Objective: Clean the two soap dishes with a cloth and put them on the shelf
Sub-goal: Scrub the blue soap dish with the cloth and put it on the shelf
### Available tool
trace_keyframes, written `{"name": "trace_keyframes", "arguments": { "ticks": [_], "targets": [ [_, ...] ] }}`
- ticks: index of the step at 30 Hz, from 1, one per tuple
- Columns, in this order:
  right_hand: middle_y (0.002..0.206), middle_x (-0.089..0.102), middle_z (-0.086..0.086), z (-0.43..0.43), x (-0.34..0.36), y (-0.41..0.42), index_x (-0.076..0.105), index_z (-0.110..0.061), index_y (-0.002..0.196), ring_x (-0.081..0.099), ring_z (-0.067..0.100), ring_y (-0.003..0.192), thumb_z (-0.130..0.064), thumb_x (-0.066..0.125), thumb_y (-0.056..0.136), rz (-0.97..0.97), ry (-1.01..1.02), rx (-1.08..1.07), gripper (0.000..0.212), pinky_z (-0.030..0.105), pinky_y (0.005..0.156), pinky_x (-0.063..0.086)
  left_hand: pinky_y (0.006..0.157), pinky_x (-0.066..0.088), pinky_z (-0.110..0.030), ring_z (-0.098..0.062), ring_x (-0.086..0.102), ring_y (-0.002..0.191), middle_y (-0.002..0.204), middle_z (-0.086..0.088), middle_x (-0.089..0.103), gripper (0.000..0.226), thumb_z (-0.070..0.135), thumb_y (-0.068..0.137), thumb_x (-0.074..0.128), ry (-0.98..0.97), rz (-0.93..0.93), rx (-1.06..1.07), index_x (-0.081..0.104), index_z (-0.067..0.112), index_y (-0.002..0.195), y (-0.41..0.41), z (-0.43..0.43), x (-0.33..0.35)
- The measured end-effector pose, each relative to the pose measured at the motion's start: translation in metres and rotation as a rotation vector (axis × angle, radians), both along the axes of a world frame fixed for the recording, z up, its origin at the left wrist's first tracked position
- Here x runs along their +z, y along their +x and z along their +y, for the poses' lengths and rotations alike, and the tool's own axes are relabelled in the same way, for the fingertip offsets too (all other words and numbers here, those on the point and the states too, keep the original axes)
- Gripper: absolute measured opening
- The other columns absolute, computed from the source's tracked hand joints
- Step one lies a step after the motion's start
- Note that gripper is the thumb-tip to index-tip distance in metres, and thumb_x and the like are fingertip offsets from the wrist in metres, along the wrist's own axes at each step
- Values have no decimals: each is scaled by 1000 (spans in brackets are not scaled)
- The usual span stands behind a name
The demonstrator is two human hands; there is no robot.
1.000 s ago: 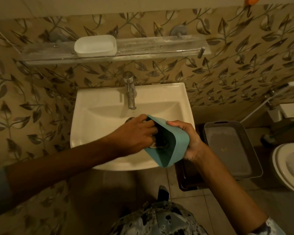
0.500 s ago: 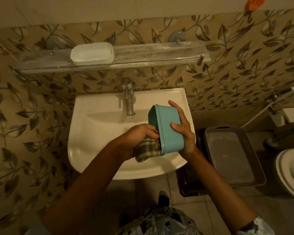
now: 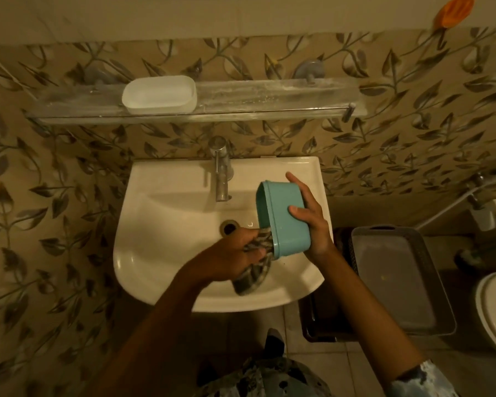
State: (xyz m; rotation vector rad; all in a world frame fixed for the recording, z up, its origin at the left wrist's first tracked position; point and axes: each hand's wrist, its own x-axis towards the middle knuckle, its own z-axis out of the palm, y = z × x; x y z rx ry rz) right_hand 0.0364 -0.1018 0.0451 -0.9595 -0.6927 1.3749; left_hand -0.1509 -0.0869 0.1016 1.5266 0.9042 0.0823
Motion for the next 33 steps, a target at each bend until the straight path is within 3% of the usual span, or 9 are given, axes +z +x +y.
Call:
{"name": "trace_keyframes", "arguments": {
  "ticks": [5,9,12,16,19,21,25,28,33],
  "targets": [
    [110,58,9,4,-29,11,51,-20,120,61,25,95,-20,56,77,246,-149,-284,43,34,73,58,77,50,-31,-30,66,89,92,-15,70,17,2,89,52,57,250,40,67,7,97,-59,75,-29],
    [108,57,7,4,-41,11,44,-18,120,62,20,95,-16,58,74,228,-154,-283,48,32,74,58,84,46,-23,-19,63,95,108,-12,70,23,8,82,63,474,491,525,69,9,104,-69,135,-61],
    [106,55,7,2,-45,4,42,-17,117,58,22,97,-12,60,71,221,-173,-253,50,32,74,56,92,45,-29,-30,60,110,118,-14,66,37,3,79,61,647,499,649,64,10,115,-53,173,-72],
    [104,57,8,-5,-50,-1,44,-17,114,58,24,96,-6,62,68,234,-181,-266,50,31,70,56,105,41,-40,-30,53,121,128,-15,59,54,-6,77,58,783,294,575,54,8,129,-38,203,-84],
    [105,56,10,-15,-54,-5,47,-17,109,57,26,97,-3,65,69,213,-183,-271,46,31,65,57,115,20,-48,-26,35,137,145,-8,42,73,6,75,70,857,515,350,39,20,140,-41,201,-98],
    [109,54,12,-21,-55,-8,47,-17,109,56,28,101,-4,64,72,220,-203,-279,43,32,64,58,113,14,-50,-24,26,141,151,-5,32,80,6,75,70,798,605,383,31,23,144,-44,186,-107],
    [119,54,12,-19,-50,-16,46,-19,122,57,28,106,-5,56,75,259,-187,-295,50,33,67,60,101,38,-32,-27,52,122,129,-12,58,47,-3,81,61,703,236,816,54,8,126,-41,131,-101],
    [123,53,12,-8,-35,-24,37,-18,139,56,29,110,-1,66,71,232,-130,-285,75,35,71,60,79,48,-23,-24,67,93,97,-3,71,17,4,87,59,548,14,815,68,13,99,-38,77,-88],
    [129,50,14,10,-3,-44,39,-21,140,58,29,111,-10,73,64,68,-24,-221,83,39,76,58,78,58,-33,-12,67,101,110,2,70,37,38,87,58,189,-365,723,60,24,121,-33,27,-47]
  ]
}}
